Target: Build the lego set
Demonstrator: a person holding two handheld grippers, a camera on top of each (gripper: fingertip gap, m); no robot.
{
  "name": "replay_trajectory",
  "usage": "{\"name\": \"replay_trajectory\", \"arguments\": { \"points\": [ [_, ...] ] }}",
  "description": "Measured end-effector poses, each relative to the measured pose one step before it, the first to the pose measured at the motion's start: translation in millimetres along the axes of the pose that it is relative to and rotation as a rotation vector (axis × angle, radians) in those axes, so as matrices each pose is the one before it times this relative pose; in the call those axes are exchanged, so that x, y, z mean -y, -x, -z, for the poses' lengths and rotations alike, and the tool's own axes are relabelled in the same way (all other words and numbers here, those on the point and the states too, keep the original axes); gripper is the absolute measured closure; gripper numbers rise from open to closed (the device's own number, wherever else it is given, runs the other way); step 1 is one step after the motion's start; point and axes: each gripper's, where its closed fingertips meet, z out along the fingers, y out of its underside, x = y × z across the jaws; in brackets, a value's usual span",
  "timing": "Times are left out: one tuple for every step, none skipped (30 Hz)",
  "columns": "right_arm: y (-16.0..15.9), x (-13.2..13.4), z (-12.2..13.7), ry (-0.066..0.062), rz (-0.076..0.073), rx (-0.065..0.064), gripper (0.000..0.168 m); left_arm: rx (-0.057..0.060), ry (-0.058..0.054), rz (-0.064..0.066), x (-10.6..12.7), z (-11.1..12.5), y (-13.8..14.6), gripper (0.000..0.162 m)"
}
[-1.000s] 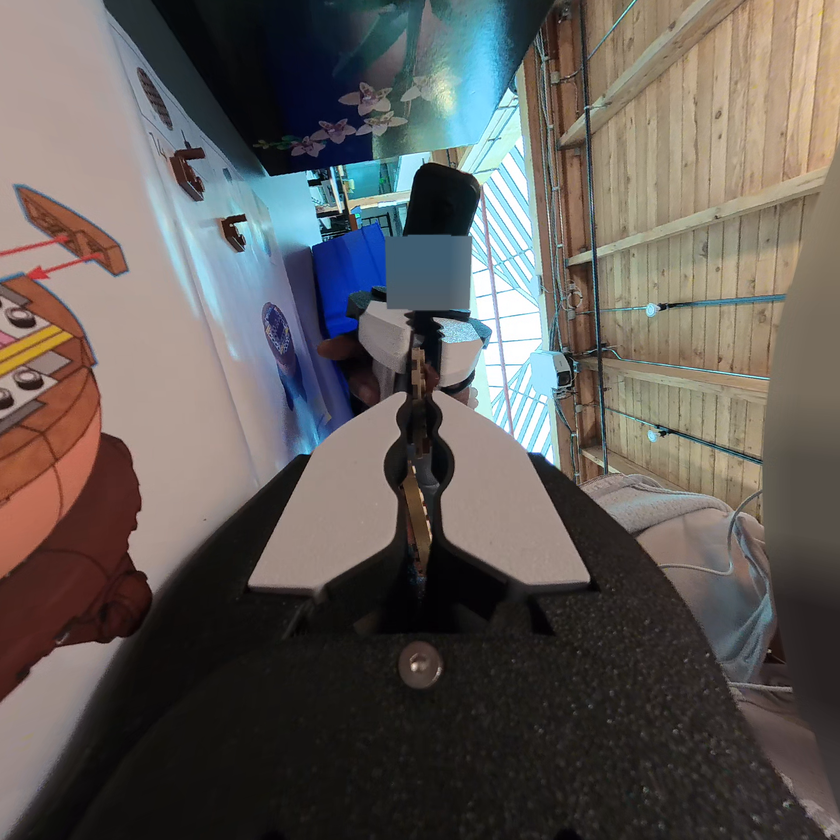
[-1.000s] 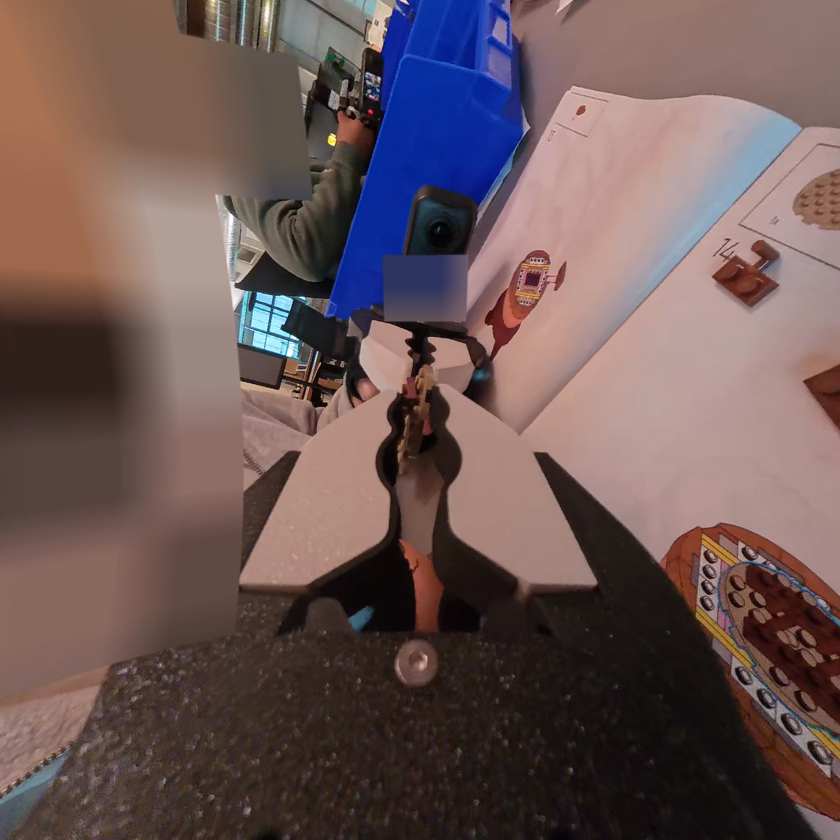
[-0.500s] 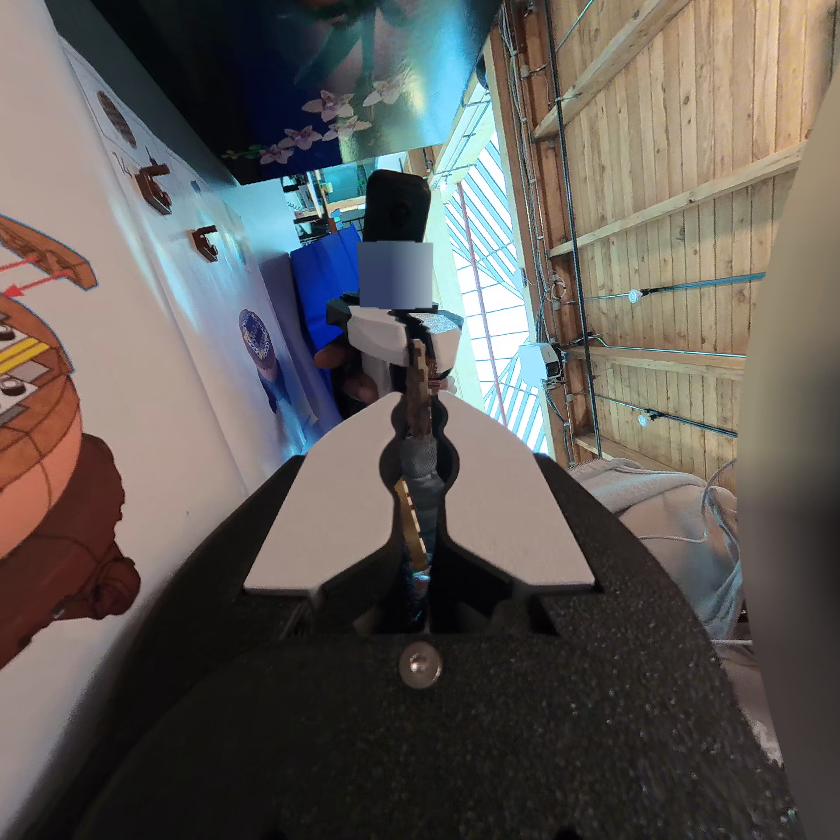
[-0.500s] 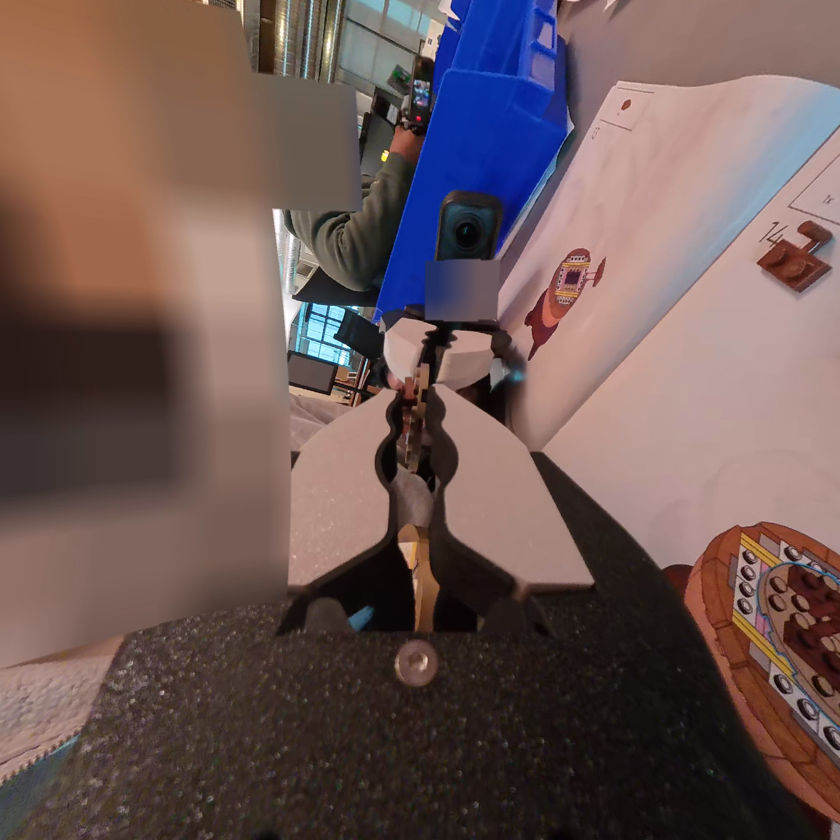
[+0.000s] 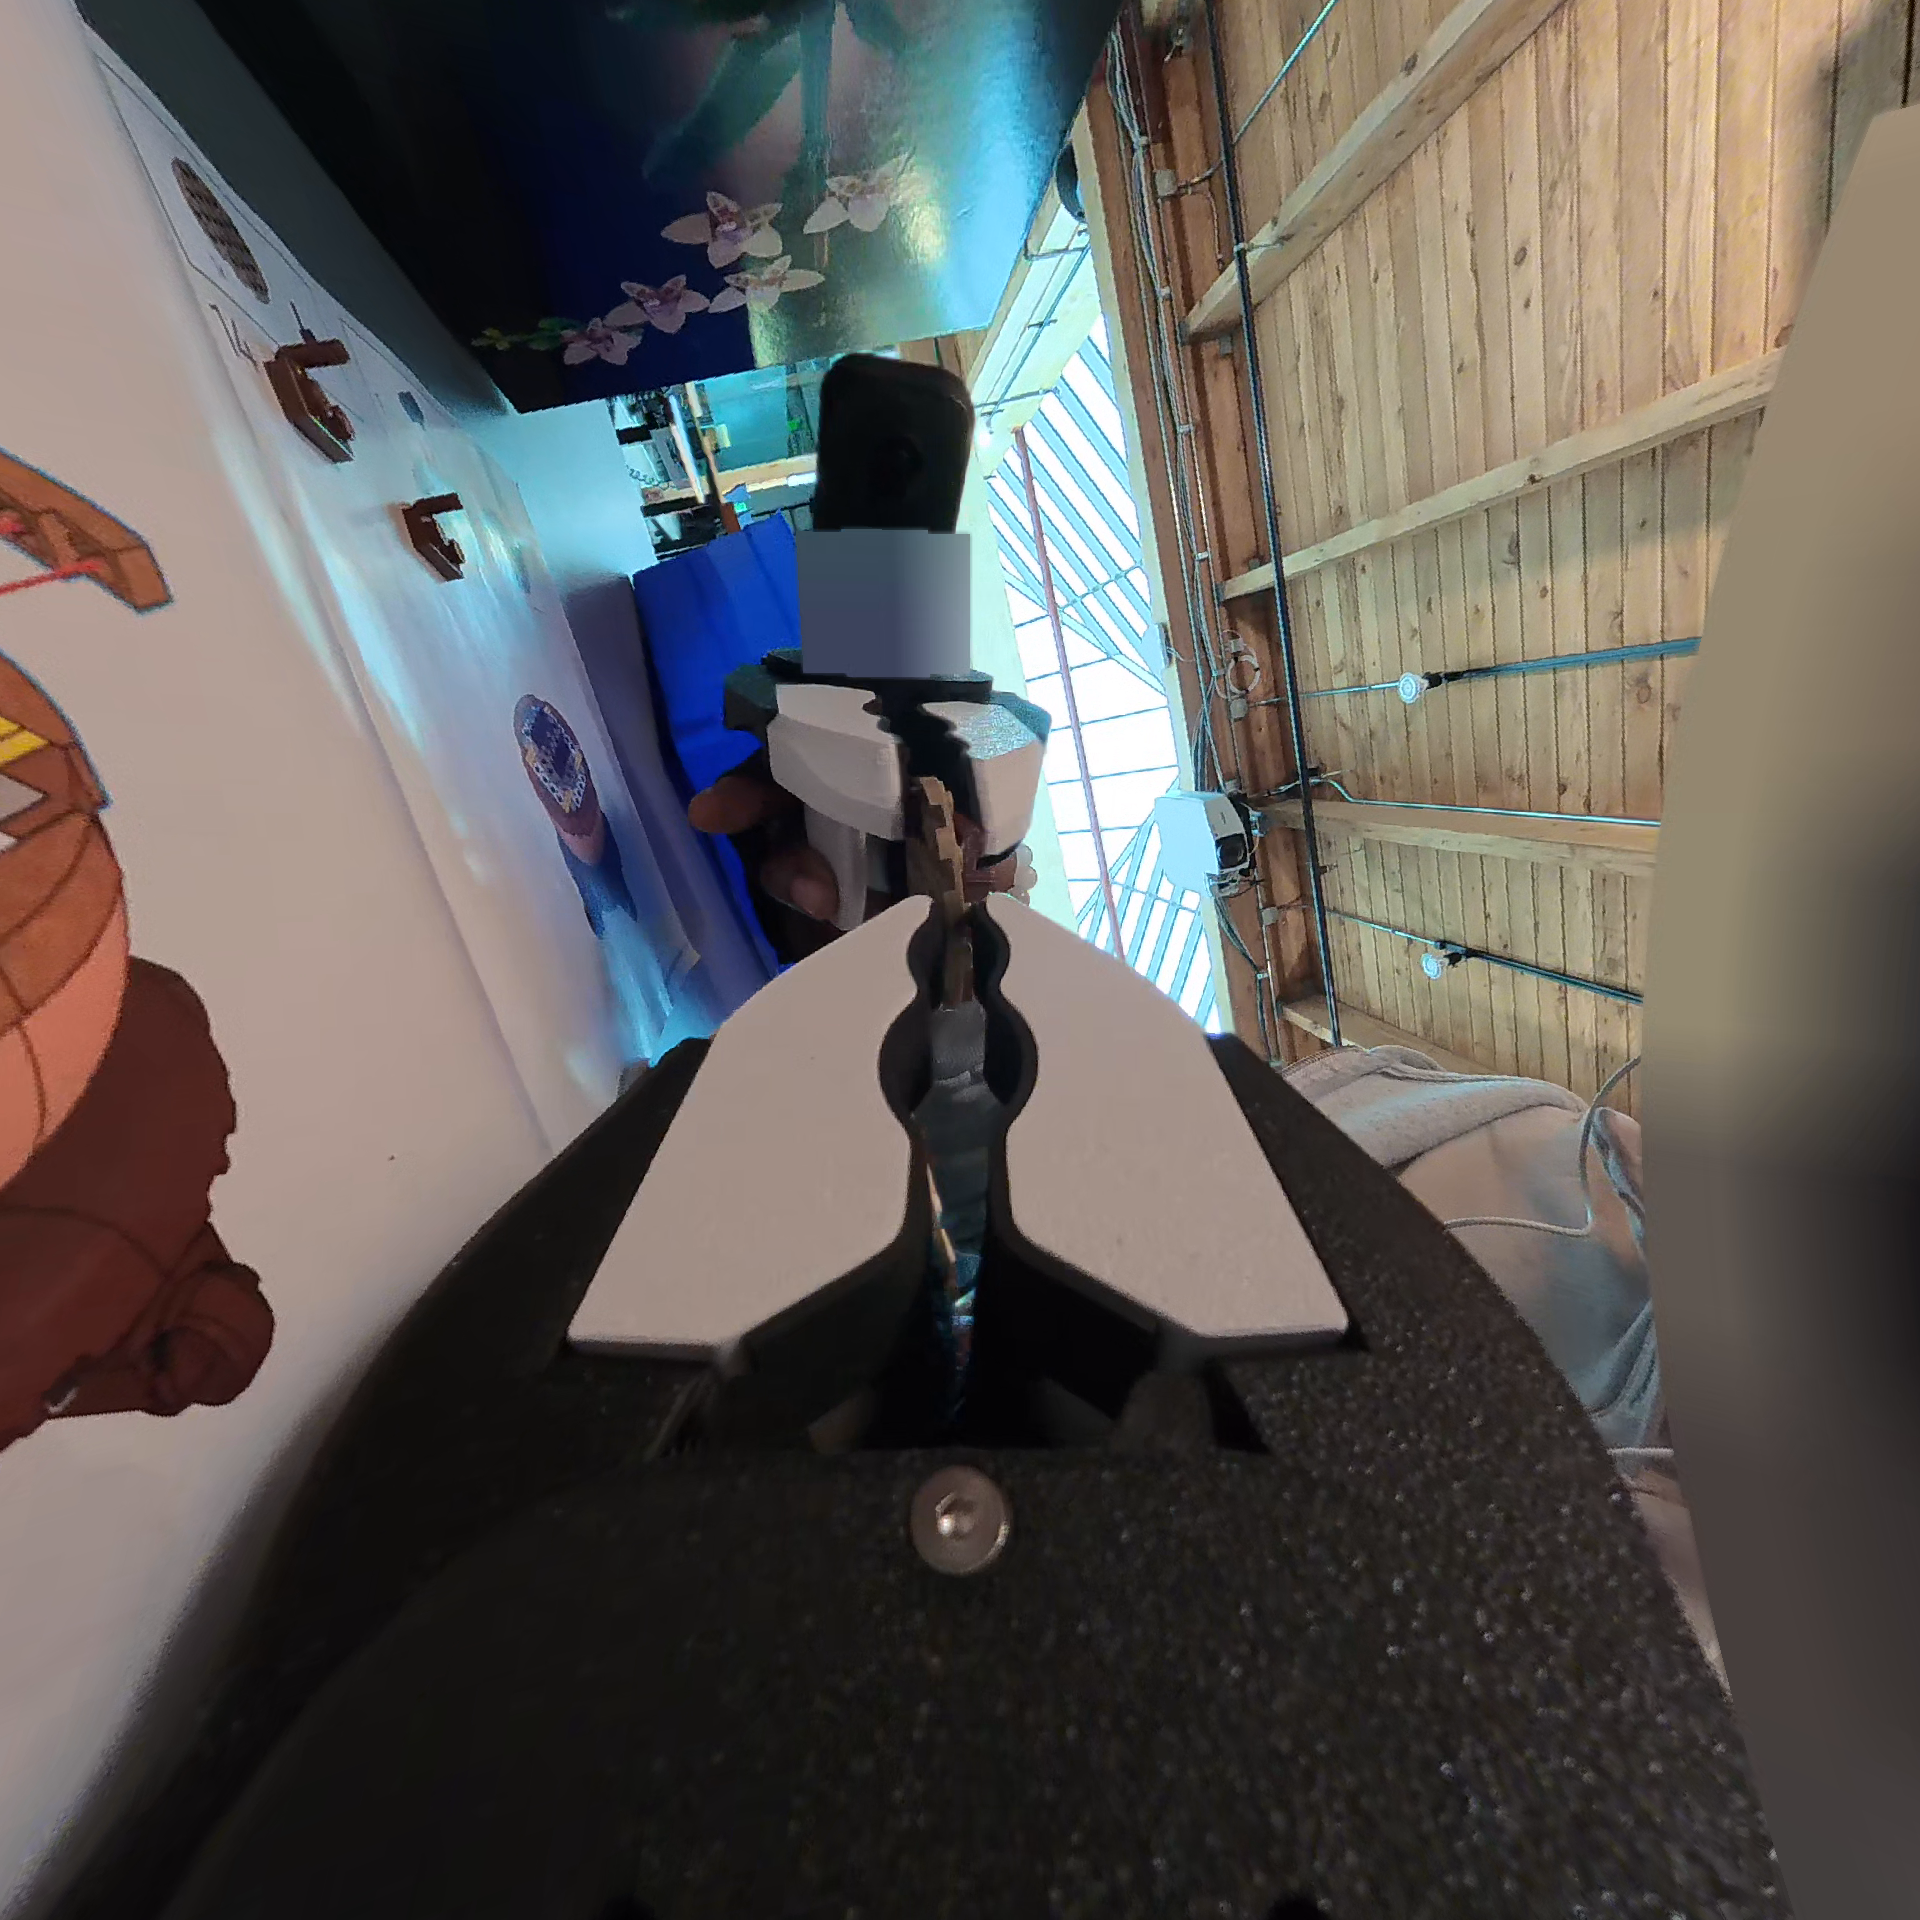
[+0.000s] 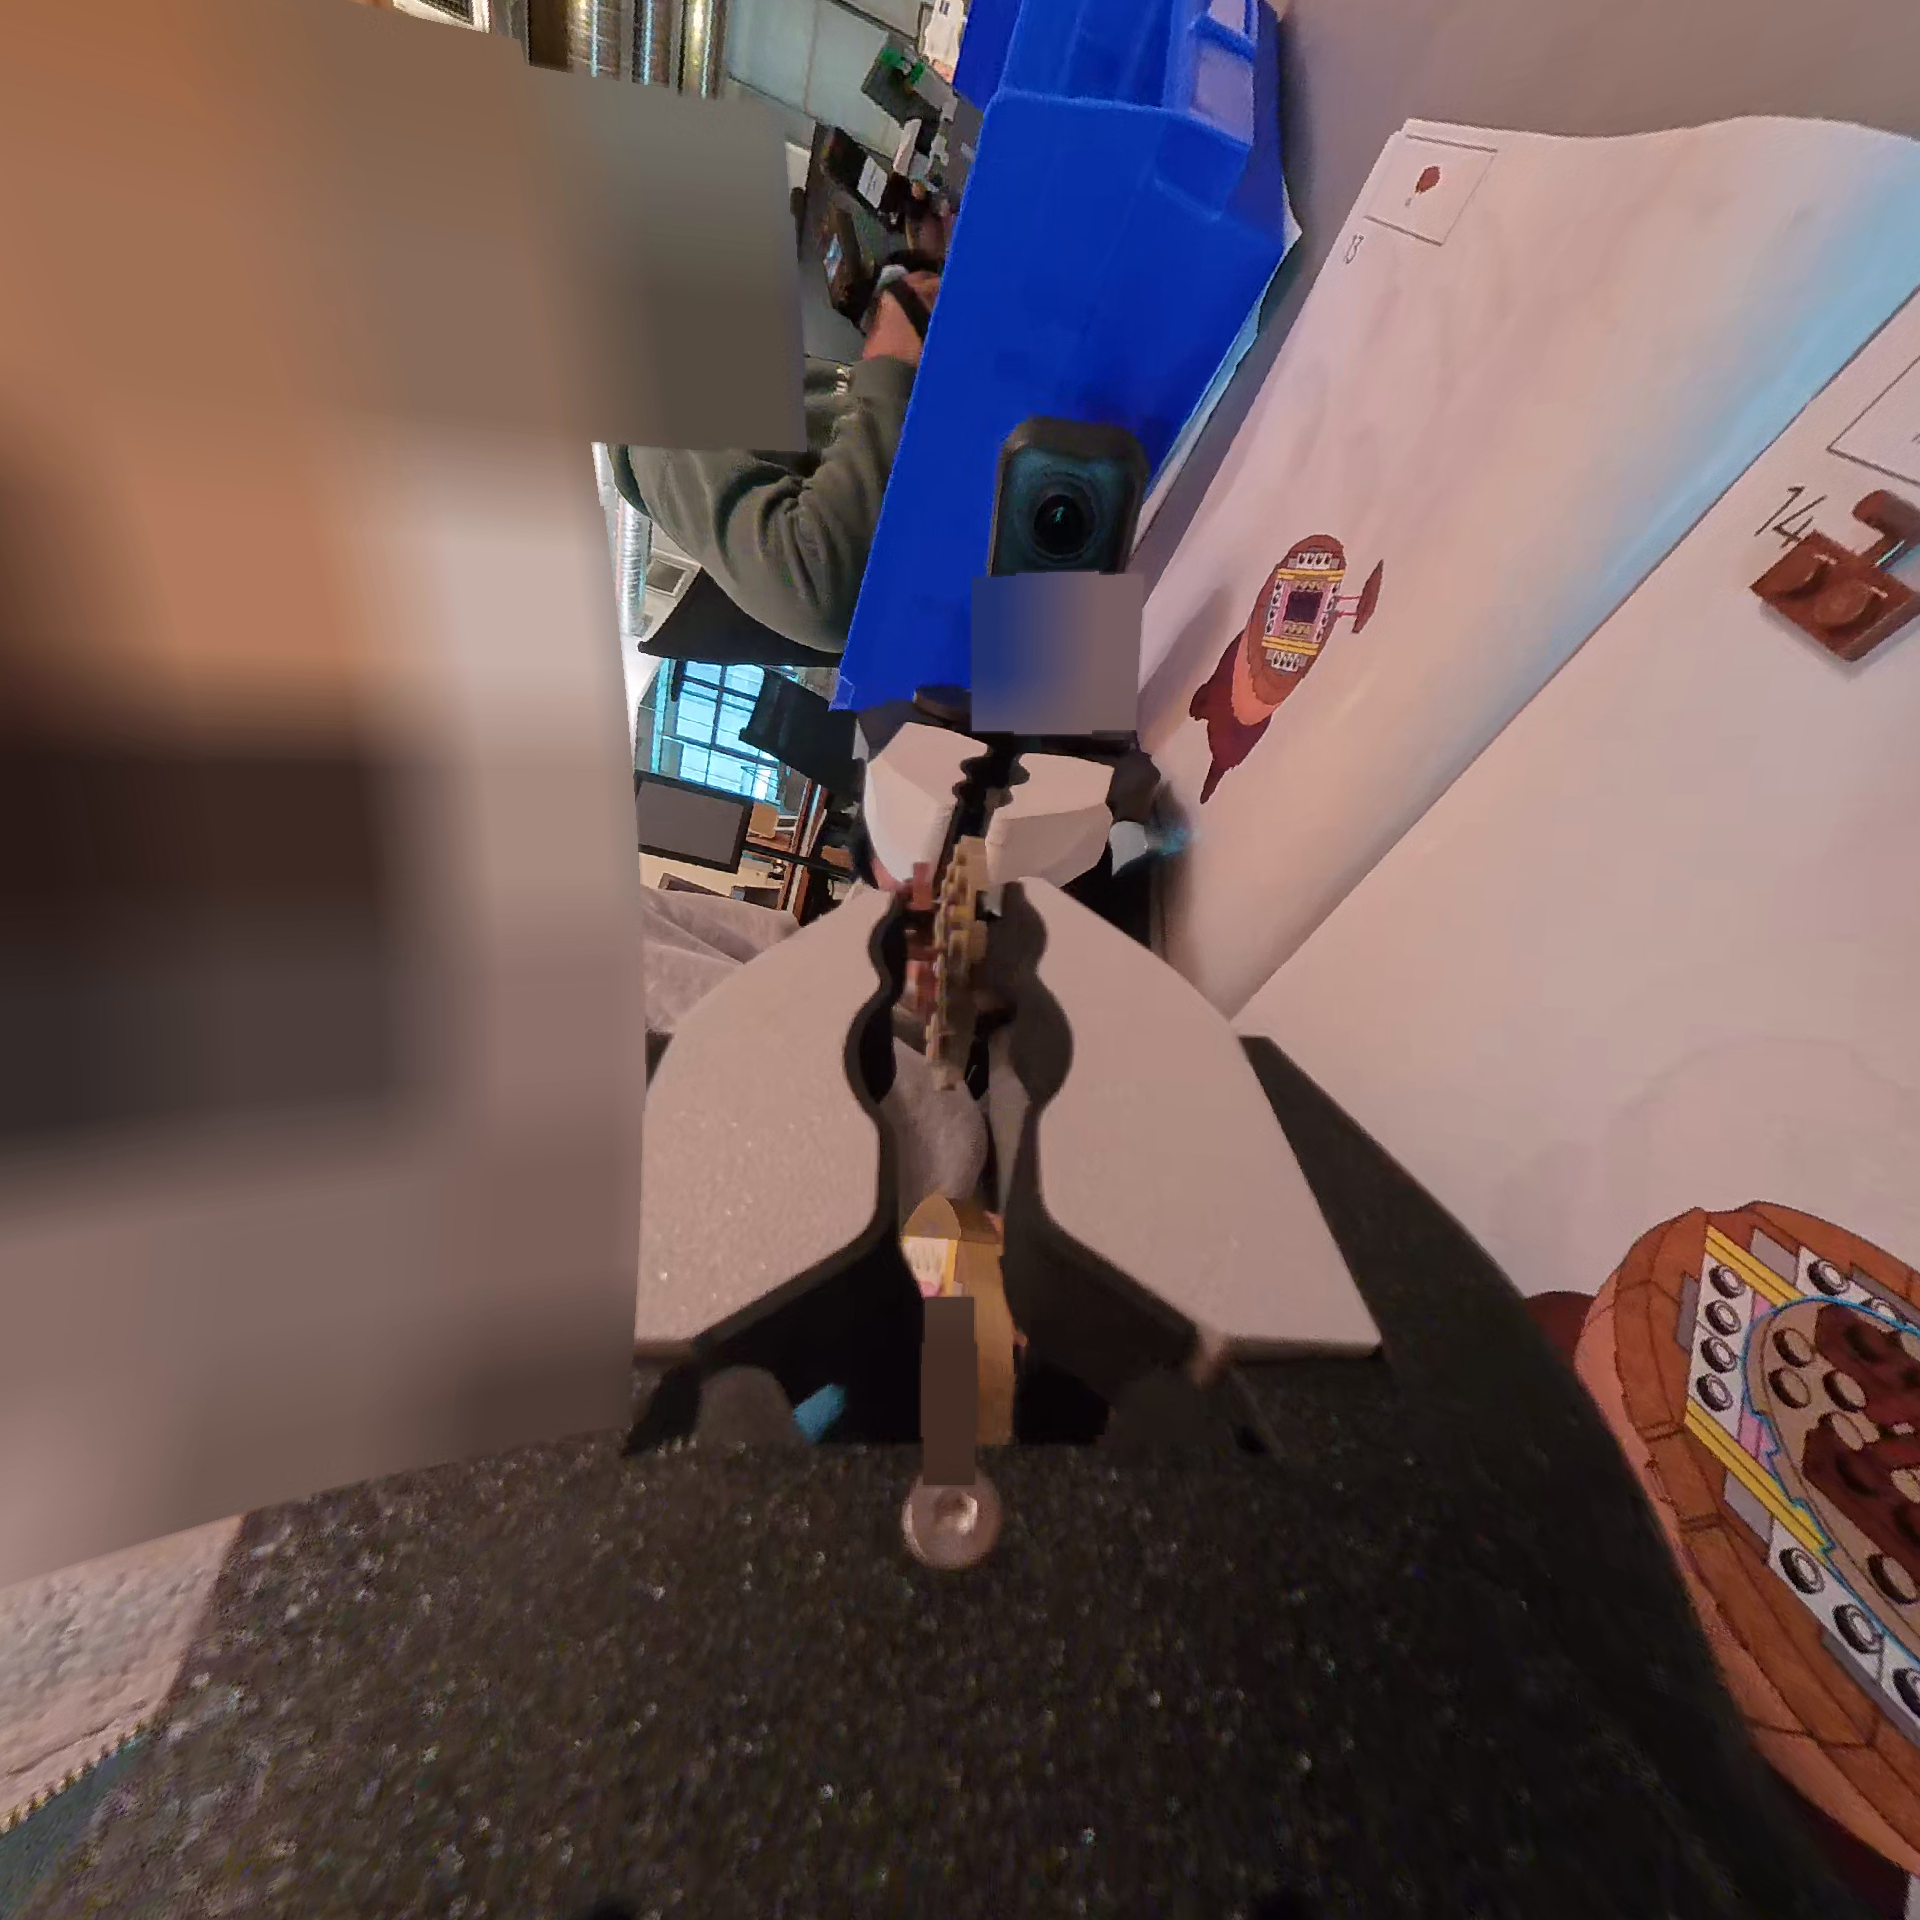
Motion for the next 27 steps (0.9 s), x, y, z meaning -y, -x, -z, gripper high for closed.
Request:
{"name": "replay_trajectory", "arguments": {
  "points": [
    [0.59, 0.40, -0.28, 0.0031, 0.0052, -0.0030, 0.146, -0.0030, -0.0011, 0.0085, -0.14, -0.10, 0.01, 0.158],
    [0.68, 0.50, -0.37, 0.0023, 0.0112, -0.0056, 0.141, -0.0052, 0.0002, 0.0109, -0.47, -0.22, -0.20, 0.158],
    [0.08, 0.23, -0.05, 0.0045, 0.0161, -0.0116, 0.136, -0.0082, -0.0007, 0.0149, -0.28, -0.08, -0.50, 0.158],
    [0.10, 0.07, 0.11, 0.0067, 0.0208, -0.0143, 0.132, -0.0084, -0.0023, 0.0163, -0.06, 0.10, -0.38, 0.158],
    [-0.44, 0.04, 0.42, 0.0076, 0.0295, -0.0194, 0.131, -0.0062, -0.0034, 0.0123, 0.16, 0.14, -0.15, 0.158],
    [-2.97, -0.40, 0.52, 0.0097, 0.0268, -0.0346, 0.130, -0.0047, -0.0025, 0.0080, 0.23, 0.24, -0.16, 0.158],
    [-3.12, -0.59, 0.39, 0.0091, 0.0191, -0.0311, 0.129, -0.0030, -0.0011, 0.0061, 0.20, 0.22, -0.17, 0.158],
    [-0.76, -0.15, 0.22, 0.0044, 0.0038, -0.0068, 0.129, 0.0010, 0.0001, 0.0012, 0.08, 0.03, 0.14, 0.158],
    [0.17, 0.52, -0.13, -0.0024, -0.0150, 0.0054, 0.130, 0.0062, 0.0016, -0.0062, -0.24, -0.11, 0.48, 0.158],
    [-0.37, 0.75, -0.49, -0.0059, -0.0176, 0.0039, 0.130, 0.0072, 0.0004, -0.0091, -0.36, -0.45, 0.55, 0.158],
    [-1.57, -0.77, -0.87, 0.0038, -0.0114, -0.0048, 0.131, 0.0029, -0.0038, -0.0094, 0.12, -0.57, -0.16, 0.158],
    [-2.00, -1.74, -1.02, 0.0121, -0.0045, -0.0113, 0.131, 0.0014, -0.0048, -0.0088, 0.27, -0.52, -0.34, 0.158],
    [-0.93, -1.07, -0.93, 0.0069, -0.0006, -0.0081, 0.131, 0.0057, -0.0025, -0.0090, -0.16, -0.38, 0.44, 0.158],
    [0.27, -0.17, -0.56, 0.0007, -0.0030, -0.0001, 0.131, 0.0080, -0.0008, -0.0105, -0.25, -0.29, 0.76, 0.158],
    [0.72, 0.84, -0.13, -0.0049, -0.0031, 0.0041, 0.132, 0.0044, -0.0001, -0.0097, -0.33, -0.13, 0.21, 0.159],
    [0.76, 0.98, 0.12, -0.0059, 0.0001, 0.0058, 0.134, 0.0015, 0.0024, -0.0064, -0.65, -0.26, 0.00, 0.158],
    [-0.31, -0.25, -0.01, 0.0037, -0.0013, 0.0006, 0.135, -0.0005, 0.0014, -0.0027, -0.38, -0.13, -0.04, 0.158],
    [-0.92, -0.61, 0.04, 0.0037, -0.0019, -0.0038, 0.137, -0.0019, -0.0041, 0.0019, 0.50, 0.01, -0.06, 0.159],
    [-1.03, 0.43, -0.22, -0.0057, -0.0028, -0.0059, 0.137, -0.0007, -0.0080, 0.0038, 1.12, 0.19, 0.18, 0.159],
    [-0.08, 0.55, -0.30, -0.0085, -0.0049, -0.0011, 0.138, 0.0019, -0.0064, 0.0010, 1.06, 0.21, 0.45, 0.159],
    [0.49, 0.34, -0.48, -0.0054, -0.0036, 0.0004, 0.139, 0.0008, -0.0055, -0.0014, 0.79, 0.21, 0.14, 0.159],
    [-0.21, 0.49, -0.41, -0.0077, -0.0004, -0.0083, 0.139, 0.0010, -0.0065, -0.0025, 0.75, -0.01, -0.04, 0.159],
    [-0.59, 0.98, -0.25, -0.0114, 0.0037, -0.0126, 0.139, 0.0030, -0.0085, -0.0039, 0.96, -0.07, 0.18, 0.159],
    [-0.63, 1.38, -0.05, -0.0142, 0.0026, -0.0119, 0.140, 0.0027, -0.0117, -0.0042, 1.18, -0.14, 0.19, 0.158],
    [-0.76, 1.66, 0.02, -0.0166, -0.0013, -0.0119, 0.139, 0.0009, -0.0129, -0.0005, 1.26, -0.18, 0.20, 0.159],
    [-0.39, 1.66, 0.07, -0.0189, 0.0001, -0.0081, 0.140, -0.0002, -0.0113, 0.0031, 0.93, -0.34, 0.28, 0.159],
    [-0.32, 1.93, 0.20, -0.0206, -0.0015, -0.0061, 0.141, -0.0004, -0.0077, 0.0021, 0.55, -0.35, 0.21, 0.159]
  ]
}}
